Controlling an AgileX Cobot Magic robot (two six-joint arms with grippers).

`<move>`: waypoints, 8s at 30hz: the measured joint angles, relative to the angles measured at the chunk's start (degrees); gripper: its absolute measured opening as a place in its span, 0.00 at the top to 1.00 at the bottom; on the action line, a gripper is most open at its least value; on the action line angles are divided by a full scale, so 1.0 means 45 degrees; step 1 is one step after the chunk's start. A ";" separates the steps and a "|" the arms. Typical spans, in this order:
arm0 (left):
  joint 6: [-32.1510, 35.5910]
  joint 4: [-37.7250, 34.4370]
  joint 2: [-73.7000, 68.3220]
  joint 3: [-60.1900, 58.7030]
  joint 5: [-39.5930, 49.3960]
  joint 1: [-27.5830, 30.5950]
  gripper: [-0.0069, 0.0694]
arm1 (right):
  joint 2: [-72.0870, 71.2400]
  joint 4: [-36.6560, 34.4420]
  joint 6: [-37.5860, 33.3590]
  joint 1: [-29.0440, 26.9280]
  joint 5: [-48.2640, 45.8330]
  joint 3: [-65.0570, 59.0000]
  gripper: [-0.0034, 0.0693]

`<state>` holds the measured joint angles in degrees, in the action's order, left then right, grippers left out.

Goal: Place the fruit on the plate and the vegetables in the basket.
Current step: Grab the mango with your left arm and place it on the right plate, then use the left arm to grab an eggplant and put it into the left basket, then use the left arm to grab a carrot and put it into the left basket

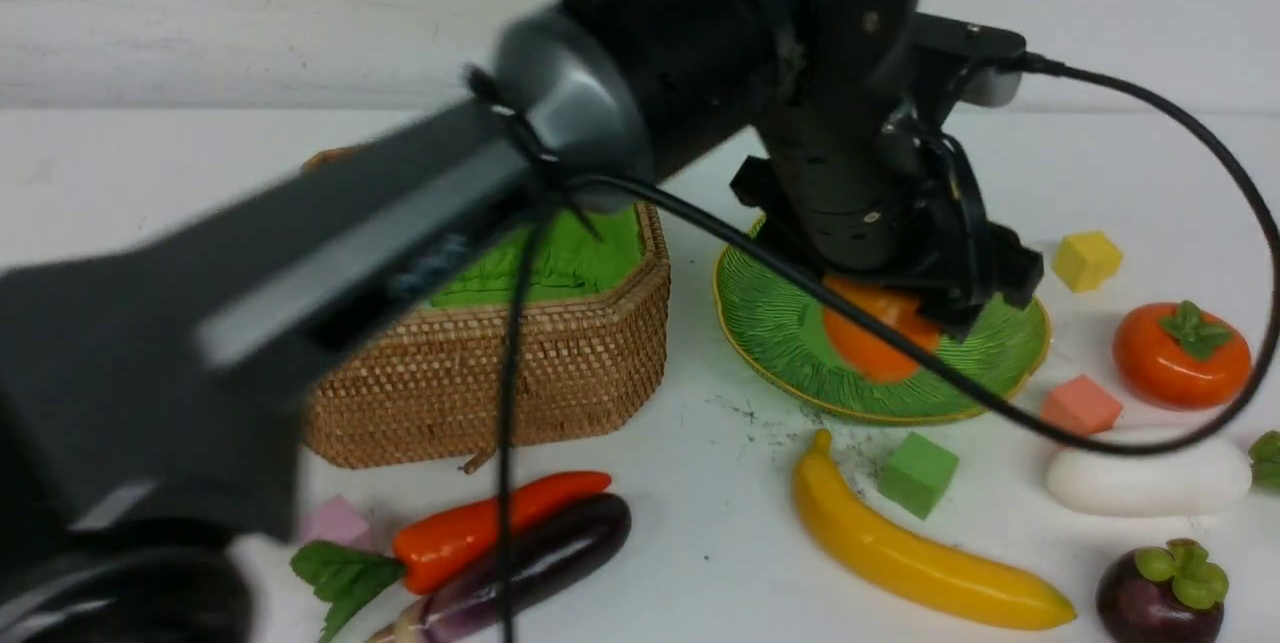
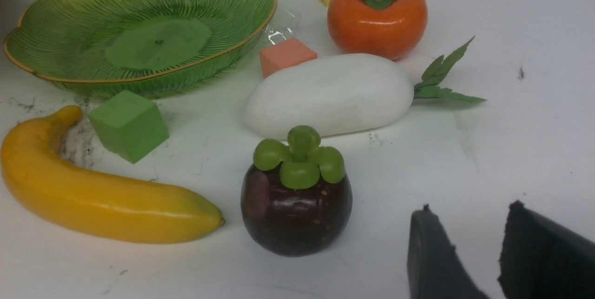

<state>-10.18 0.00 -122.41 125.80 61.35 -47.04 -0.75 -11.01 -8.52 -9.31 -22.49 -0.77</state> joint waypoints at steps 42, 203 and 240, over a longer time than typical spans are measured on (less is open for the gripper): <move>0.0697 0.0552 -0.2290 0.2576 0.1788 0.0729 0.22 | 0.0000 0.0000 0.0000 0.0000 0.0000 0.0000 0.62; 1.2458 0.2525 0.4020 -0.8648 -0.5135 0.5974 0.53 | -0.0015 -0.0008 0.0000 0.0000 0.0015 0.0000 0.62; 1.2148 -0.5764 0.9861 -1.2374 -0.1672 0.5981 0.28 | -0.0015 0.0003 0.0000 0.0000 0.0015 0.0000 0.62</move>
<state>44.49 -25.94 -78.04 70.12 53.82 -20.13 -0.82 -10.99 -8.52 -9.31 -22.42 -0.77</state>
